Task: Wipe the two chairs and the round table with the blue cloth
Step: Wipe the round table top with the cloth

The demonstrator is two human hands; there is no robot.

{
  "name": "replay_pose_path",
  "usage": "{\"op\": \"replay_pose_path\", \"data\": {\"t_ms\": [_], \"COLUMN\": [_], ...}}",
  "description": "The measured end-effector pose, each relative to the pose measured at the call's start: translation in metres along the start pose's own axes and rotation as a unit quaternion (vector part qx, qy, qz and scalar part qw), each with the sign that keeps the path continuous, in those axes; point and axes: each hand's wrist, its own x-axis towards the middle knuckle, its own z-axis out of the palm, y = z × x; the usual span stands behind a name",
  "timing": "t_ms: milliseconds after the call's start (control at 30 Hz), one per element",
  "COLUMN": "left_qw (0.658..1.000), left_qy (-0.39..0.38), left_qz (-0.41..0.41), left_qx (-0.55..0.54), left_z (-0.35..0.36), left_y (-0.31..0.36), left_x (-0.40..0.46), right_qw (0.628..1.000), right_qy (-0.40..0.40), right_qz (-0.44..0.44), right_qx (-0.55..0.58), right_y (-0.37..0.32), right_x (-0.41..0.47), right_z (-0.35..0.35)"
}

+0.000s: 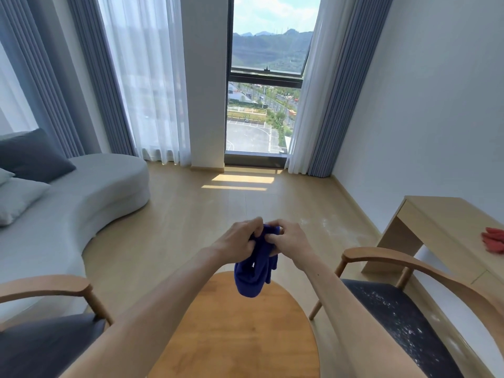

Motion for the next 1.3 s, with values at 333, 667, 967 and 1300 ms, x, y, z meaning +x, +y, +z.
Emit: {"op": "replay_pose_path", "data": {"t_ms": [333,667,967,1300], "left_qw": [0.984,0.874,0.937,0.928], "left_qy": [0.013,0.058,-0.036,-0.068], "left_qz": [-0.171,-0.412,-0.288,-0.271], "left_qx": [-0.042,-0.253,0.195,0.247], "left_z": [0.033,0.052,-0.017,-0.021], "left_y": [-0.012,0.014,0.025,0.029], "left_x": [-0.033,-0.03,-0.003,0.001], "right_qw": [0.992,0.983,0.984,0.984], "right_qy": [0.103,0.121,0.136,0.084], "right_qz": [0.014,0.042,0.043,0.068], "right_qx": [0.074,0.133,-0.106,-0.143], "right_y": [0.009,0.015,0.032,0.026], "right_x": [0.006,0.003,-0.015,-0.009], "right_z": [-0.005,-0.003,-0.014,-0.012]}}
